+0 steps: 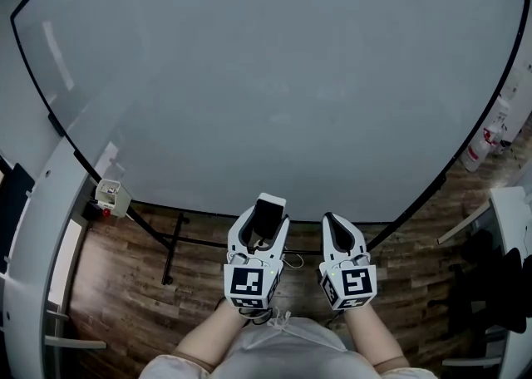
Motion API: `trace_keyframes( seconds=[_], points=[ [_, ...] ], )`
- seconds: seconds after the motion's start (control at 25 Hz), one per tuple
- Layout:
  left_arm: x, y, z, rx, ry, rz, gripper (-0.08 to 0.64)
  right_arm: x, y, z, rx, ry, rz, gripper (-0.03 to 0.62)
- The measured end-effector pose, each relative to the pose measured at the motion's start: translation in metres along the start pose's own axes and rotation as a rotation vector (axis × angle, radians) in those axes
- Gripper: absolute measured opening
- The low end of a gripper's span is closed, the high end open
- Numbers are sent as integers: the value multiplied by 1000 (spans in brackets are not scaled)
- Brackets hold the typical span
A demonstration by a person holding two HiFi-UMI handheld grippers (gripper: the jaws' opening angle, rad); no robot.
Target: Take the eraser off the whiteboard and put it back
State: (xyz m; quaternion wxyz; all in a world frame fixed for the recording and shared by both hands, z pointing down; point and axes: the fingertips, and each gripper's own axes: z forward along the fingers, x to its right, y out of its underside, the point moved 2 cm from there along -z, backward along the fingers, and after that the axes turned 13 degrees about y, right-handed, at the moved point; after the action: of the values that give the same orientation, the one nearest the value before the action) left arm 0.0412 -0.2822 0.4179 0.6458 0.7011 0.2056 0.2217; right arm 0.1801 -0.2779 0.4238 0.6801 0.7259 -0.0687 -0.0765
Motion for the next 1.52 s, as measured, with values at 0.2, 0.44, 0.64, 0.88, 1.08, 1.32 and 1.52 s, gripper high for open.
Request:
trace_keyframes(
  seconds=[0.2, 0.44, 0.64, 0.88, 1.08, 1.32, 1.52],
  points=[
    [-3, -4, -3, 16, -10, 3, 262, -1, -3, -4, 5, 3, -11, 26],
    [-7, -11, -3, 25, -13, -1, 262, -3, -7, -4, 19, 17, -19, 26],
    [-11, -20, 0, 65, 4, -17, 262, -8, -14, -2, 36, 6, -22, 26],
    [-27, -59, 16, 129, 2, 26, 264, -2, -18, 4, 54, 20, -38, 26],
    [-38, -93, 41, 168, -2, 89, 264, 0, -39, 19, 94, 20, -72, 26],
    [-59, -138, 72, 207, -18, 117, 264, -1, -39, 27, 83, 11, -64, 26],
    [-70, -162, 82, 208, -74, 215, 264, -3, -38, 33, 79, -4, -87, 26]
  ],
)
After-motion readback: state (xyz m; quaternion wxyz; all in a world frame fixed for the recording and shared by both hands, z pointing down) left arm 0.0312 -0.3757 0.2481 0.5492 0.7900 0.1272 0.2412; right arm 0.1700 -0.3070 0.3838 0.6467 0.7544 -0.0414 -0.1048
